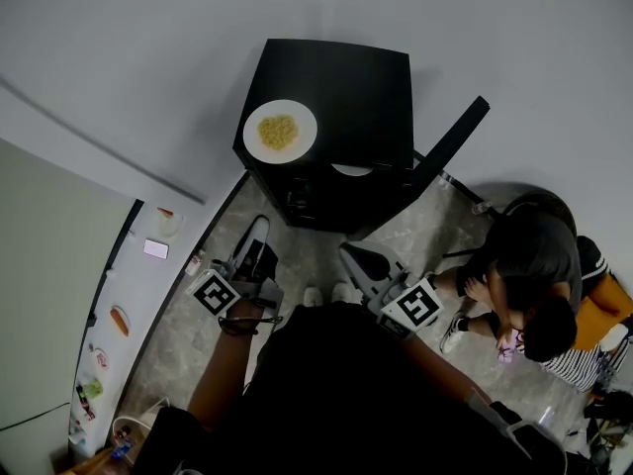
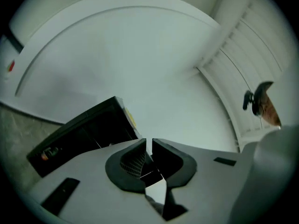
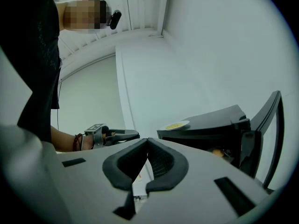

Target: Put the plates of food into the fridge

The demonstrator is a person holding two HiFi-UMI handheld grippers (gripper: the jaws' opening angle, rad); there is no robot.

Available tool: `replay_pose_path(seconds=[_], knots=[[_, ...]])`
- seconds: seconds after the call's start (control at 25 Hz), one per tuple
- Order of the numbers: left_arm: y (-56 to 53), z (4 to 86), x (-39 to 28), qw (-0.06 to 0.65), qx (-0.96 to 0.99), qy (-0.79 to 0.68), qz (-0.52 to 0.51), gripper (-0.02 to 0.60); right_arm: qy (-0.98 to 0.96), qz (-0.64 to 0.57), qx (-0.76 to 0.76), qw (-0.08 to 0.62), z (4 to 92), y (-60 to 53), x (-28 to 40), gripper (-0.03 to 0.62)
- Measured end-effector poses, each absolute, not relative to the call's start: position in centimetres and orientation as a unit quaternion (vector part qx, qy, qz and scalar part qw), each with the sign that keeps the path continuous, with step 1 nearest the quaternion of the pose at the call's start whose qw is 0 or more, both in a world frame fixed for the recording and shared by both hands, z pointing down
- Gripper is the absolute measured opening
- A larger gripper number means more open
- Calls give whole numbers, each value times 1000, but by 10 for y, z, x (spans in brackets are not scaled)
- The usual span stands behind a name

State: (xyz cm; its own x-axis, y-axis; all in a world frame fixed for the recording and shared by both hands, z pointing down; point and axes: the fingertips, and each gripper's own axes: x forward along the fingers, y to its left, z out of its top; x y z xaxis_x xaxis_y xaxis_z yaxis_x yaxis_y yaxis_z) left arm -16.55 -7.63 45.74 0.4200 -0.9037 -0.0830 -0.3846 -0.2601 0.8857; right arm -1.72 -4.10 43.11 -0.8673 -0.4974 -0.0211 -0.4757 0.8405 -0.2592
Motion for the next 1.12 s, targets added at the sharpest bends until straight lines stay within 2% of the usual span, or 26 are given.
replay_pose_path(seconds=[0.04,0.12,0.4,0.52,0.76,1.12], knots=[[-83,459,-168,438,715,-432,-332,41,958,-127,-252,46,432,-41,-16,26],[-96,463,-168,468,692,-414,-363,111,957,-135,-253,47,433,-42,-13,26],[-133,467,-170,508,651,-382,-416,137,954,-139,-261,44,431,-50,-5,26],[-148,470,-169,523,642,-385,-409,191,954,-137,-262,39,431,-55,-7,26],[-172,477,-171,545,610,-382,-430,204,954,-138,-262,50,427,-61,-10,26],[-198,484,-178,576,567,-375,-453,204,951,-155,-266,28,443,-63,-6,26]])
